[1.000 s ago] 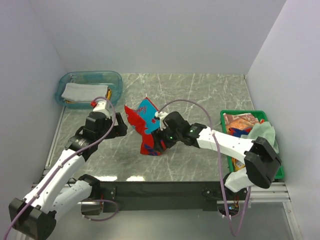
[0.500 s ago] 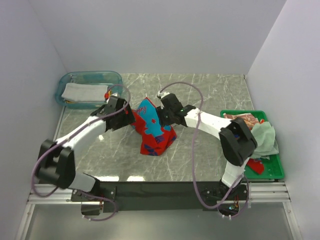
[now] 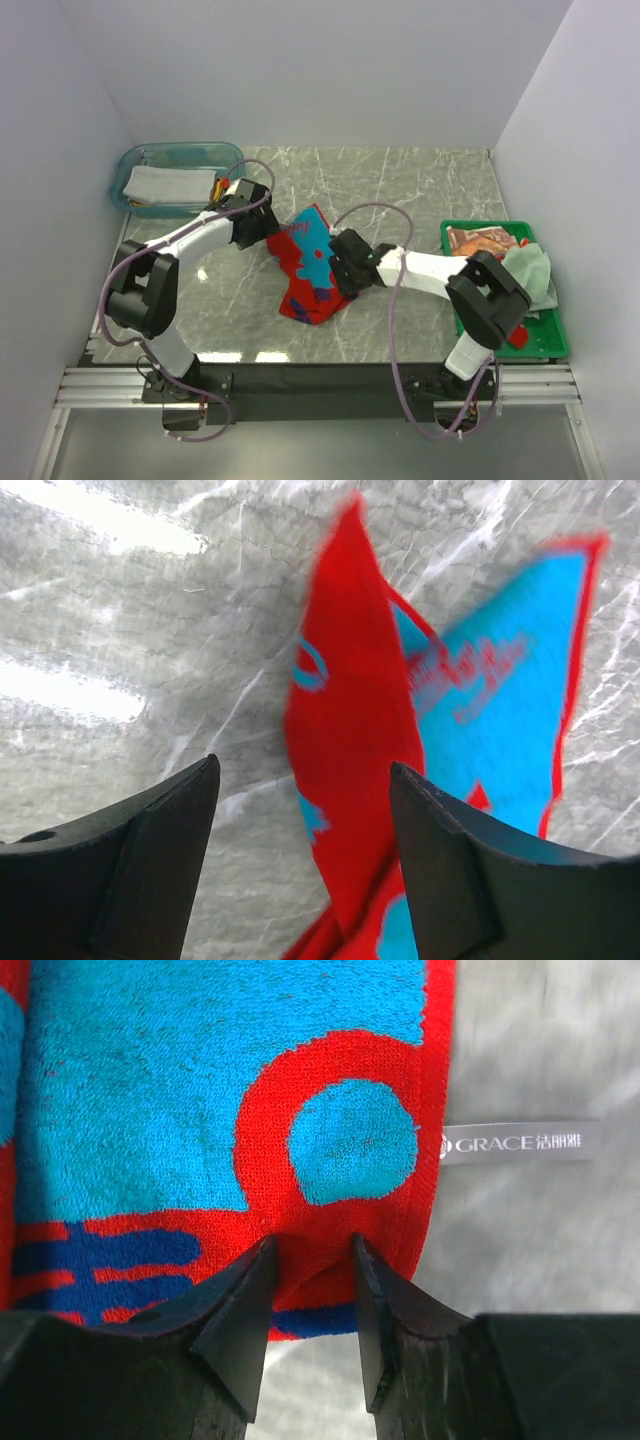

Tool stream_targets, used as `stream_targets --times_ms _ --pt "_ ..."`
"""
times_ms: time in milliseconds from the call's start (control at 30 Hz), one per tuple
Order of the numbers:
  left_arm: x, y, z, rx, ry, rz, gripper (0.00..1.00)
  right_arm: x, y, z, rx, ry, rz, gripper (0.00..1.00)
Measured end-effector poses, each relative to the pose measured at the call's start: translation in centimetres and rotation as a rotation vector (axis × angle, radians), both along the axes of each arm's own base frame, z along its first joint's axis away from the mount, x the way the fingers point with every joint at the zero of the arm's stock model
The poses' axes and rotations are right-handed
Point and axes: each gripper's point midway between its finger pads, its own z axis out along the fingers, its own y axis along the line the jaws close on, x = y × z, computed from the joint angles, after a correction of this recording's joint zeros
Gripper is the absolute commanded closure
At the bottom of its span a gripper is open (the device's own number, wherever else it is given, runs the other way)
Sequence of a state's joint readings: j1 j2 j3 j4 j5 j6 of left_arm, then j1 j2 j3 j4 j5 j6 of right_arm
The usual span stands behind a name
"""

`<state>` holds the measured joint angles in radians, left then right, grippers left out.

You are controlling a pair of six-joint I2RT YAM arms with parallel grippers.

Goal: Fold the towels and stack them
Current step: Flatten out the crumpled towel

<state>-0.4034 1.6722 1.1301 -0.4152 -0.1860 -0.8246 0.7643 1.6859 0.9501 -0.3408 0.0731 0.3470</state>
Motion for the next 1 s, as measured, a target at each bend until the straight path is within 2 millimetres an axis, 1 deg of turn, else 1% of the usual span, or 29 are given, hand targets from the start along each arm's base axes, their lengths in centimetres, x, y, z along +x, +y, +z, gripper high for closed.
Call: stream_targets --times_ms 133,233,300,333,367,433,500,567,600,633,700,733,833,933,1000 --pt "0.1 -0.4 -0.9 0.013 0.015 0.002 0.31 -2.9 -1.2 -0.1 -0.008 0.012 -0.009 0.55" --pt "0.2 -0.7 -1.8 0.023 0.036 -0.004 0.3 -4.8 -2.1 0.0 -0.007 0.028 0.003 0.51" --pt "0.6 -1.0 -2.1 0.027 0.043 -0.009 0.3 -5.4 -2.5 0.4 -0.01 0.03 0.015 0.47" --pt "0.9 -1.2 -2.0 0.028 0.043 -0.013 0.29 -5.3 -2.6 0.8 -0.01 0.023 0.019 0.46" --pt "1.3 -1.5 -1.9 0.027 0.038 -0.016 0.29 -5.0 -2.5 1.3 -0.01 0.007 0.025 0.42" --pt "2.2 -2.1 -1.3 0.023 0.024 -0.022 0.3 -3.7 -2.2 2.7 -0.011 -0.034 0.027 0.35" --pt "3.2 -2.7 -0.6 0.016 0.002 -0.027 0.3 -1.5 -1.6 4.6 0.01 -0.086 0.024 0.35" --pt "4.4 -3.2 -0.1 0.013 -0.016 -0.034 0.33 1.1 -1.2 6.6 0.045 -0.133 -0.002 0.35" --pt "5.0 -3.4 0.0 0.016 -0.023 -0.037 0.37 2.5 -1.2 7.5 0.061 -0.156 -0.021 0.36" --pt "5.4 -3.6 0.1 0.019 -0.026 -0.037 0.45 3.6 -1.2 8.2 0.074 -0.173 -0.036 0.37" --pt "6.0 -3.7 -0.3 0.031 -0.022 -0.044 0.5 6.1 -1.2 9.3 0.107 -0.204 -0.062 0.38" --pt "6.0 -3.7 -0.6 0.036 -0.016 -0.043 0.51 7.0 -1.2 9.6 0.114 -0.213 -0.07 0.38" --pt "5.6 -3.3 -1.9 0.068 0.025 -0.045 0.51 9.6 -1.1 9.8 0.122 -0.233 -0.083 0.39" --pt "5.4 -3.0 -2.8 0.095 0.059 -0.046 0.51 11.8 -0.1 9.1 0.122 -0.237 -0.076 0.39" --pt "5.4 -2.9 -3.1 0.102 0.068 -0.045 0.51 12.8 0.5 8.5 0.127 -0.233 -0.07 0.39"
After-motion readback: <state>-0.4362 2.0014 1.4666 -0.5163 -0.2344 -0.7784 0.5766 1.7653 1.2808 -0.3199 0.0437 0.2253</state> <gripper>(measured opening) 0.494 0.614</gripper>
